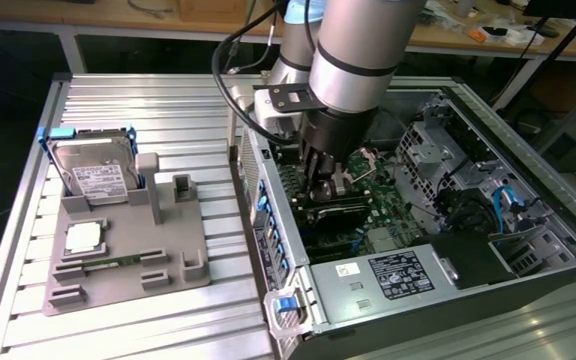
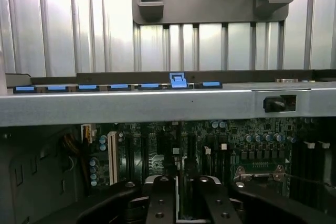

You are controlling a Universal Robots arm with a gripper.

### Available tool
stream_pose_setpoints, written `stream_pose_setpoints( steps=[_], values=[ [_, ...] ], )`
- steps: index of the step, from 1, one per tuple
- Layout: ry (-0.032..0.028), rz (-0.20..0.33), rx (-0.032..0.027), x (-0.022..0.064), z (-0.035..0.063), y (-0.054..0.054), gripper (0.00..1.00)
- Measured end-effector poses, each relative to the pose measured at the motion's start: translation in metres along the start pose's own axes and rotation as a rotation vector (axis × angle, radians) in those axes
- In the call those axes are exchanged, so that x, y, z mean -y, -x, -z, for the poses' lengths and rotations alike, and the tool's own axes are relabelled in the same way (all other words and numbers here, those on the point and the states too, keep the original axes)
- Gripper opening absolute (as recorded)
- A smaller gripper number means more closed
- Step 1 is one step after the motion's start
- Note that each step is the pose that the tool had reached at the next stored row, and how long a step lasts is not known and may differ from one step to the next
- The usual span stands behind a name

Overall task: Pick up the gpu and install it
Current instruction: 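Press down on the gpu until it lock into place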

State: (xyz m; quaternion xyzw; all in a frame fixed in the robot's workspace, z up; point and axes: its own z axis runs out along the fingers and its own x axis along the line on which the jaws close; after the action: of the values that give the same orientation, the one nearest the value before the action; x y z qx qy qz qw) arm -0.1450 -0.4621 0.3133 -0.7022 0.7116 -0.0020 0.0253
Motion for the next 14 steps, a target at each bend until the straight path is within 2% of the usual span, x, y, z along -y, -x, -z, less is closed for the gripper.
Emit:
stream_pose_setpoints(
  steps=[1,2,8,9,10,12,14],
  values=[
    [-0.0009,0.000,0.0000,-0.0011,0.0001,0.0000,0.24],
    [-0.0025,0.000,0.0000,-0.0026,0.0001,0.0000,0.30],
    [-0.0034,0.000,0.0000,-0.0037,0.0001,0.0000,0.30],
    [-0.0033,0.000,0.0000,-0.0040,0.0002,0.0000,0.29],
    [-0.0034,0.000,0.0000,-0.0042,0.0002,0.0000,0.22],
    [-0.0036,0.000,0.0000,-0.0048,0.0002,0.0000,0.22],
    [-0.0042,0.000,0.0000,-0.0068,0.0003,-0.0001,0.11]
  ],
)
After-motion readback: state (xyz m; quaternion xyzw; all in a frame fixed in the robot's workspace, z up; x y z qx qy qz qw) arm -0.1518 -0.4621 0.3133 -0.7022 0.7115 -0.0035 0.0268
